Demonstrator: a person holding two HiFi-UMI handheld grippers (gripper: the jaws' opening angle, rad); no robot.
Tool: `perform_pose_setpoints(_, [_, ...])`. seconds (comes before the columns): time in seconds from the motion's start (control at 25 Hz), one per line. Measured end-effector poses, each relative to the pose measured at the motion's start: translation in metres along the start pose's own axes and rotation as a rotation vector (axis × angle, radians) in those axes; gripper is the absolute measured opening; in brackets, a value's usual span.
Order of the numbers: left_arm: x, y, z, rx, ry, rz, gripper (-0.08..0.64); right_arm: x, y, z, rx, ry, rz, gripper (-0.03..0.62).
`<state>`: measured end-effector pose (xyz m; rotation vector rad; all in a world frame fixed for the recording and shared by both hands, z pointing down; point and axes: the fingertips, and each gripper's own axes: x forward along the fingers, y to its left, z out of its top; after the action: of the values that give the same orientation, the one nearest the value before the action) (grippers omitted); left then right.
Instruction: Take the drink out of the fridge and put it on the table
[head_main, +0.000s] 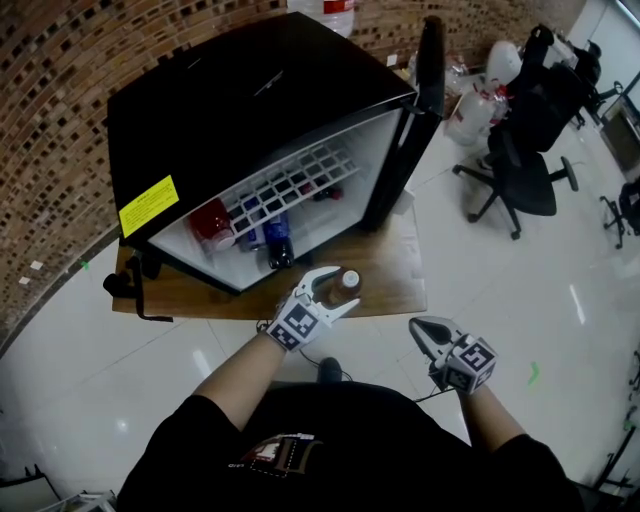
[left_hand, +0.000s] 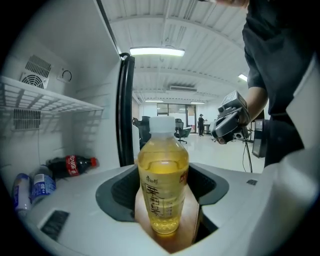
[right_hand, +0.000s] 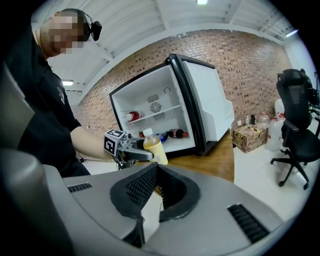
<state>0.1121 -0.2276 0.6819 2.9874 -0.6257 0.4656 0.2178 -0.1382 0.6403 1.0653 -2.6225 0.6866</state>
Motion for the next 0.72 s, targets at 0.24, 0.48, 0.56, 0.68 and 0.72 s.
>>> perform_pose_setpoints(0.24, [-0.004,-0.002,-0.001,-0.057,0.05,-0.014,0.333,0.003,-0.001,0.013,-0.001,-0.025,0.0,0.011])
perform_pose_setpoints(0.48, [-0.089,-0.012,0.015,-0.192,-0.017,-0.011,0.303,0.012,0.01,0.035,-0.021,-0.074,-0.004,0.011])
perform_pose_setpoints(0.56, [-0.134,-0.012,0.016,-0.263,-0.059,-0.016,0.214,0.02,0.026,0.046,-0.027,-0.102,0.01,0.011])
perform_pose_setpoints(0.68, [-0.209,0.002,0.011,-0.341,-0.118,0.065,0.087,0.038,0.06,0.054,-0.038,-0.122,0.044,0.011])
perform_pose_setpoints(0.72, [-0.234,0.01,0.01,-0.355,-0.138,0.113,0.028,0.045,0.074,0.056,-0.033,-0.126,0.058,0.011])
